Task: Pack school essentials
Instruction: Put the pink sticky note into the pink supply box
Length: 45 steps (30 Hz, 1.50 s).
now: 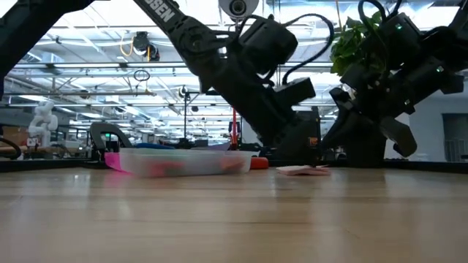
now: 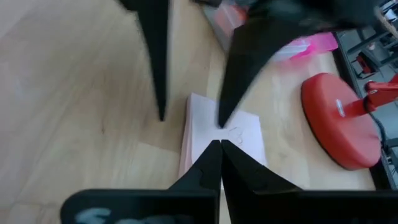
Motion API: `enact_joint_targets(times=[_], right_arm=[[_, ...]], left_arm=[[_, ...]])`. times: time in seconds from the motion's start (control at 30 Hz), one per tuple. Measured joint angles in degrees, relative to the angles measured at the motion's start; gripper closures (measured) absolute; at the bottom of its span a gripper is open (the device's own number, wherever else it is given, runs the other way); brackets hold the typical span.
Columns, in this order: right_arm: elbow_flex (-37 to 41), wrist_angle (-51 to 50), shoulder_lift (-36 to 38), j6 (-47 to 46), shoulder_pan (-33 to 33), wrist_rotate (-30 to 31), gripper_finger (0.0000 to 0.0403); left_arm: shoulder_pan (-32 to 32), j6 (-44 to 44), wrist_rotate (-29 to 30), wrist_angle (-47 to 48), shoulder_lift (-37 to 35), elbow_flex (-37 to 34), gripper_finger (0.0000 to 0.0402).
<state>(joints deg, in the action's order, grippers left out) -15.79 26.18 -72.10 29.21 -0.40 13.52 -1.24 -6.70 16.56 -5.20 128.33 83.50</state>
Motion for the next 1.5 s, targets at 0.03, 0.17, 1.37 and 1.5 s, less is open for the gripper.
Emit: enact_joint_targets(times=[0.03,0.17,1.37,1.5], right_arm=[[0.0,0.2,0.1,0.0,0.0,0.0,0.0403],[0.0,0.0,0.1,-0.2,0.0,0.1,0.0403],[-13.4,-11.8,-17.0,-20.2,-12.4,-6.7,0.0403],[-13.6,-12.7,-17.8,-24.2,-11.6,-12.7,0.0403]], left_arm=[[0.0,-0.3,0.0,0.6,0.1,0.0,0.021],[-0.1,-0.4,0.0,1.6,0.1,0.0,0.021],[-2.8,0.3,2.1,19.0,-7.2,0.0,0.0211],[-3.6,-1.1,2.4,19.0,-7.2,0.0,0.0211]])
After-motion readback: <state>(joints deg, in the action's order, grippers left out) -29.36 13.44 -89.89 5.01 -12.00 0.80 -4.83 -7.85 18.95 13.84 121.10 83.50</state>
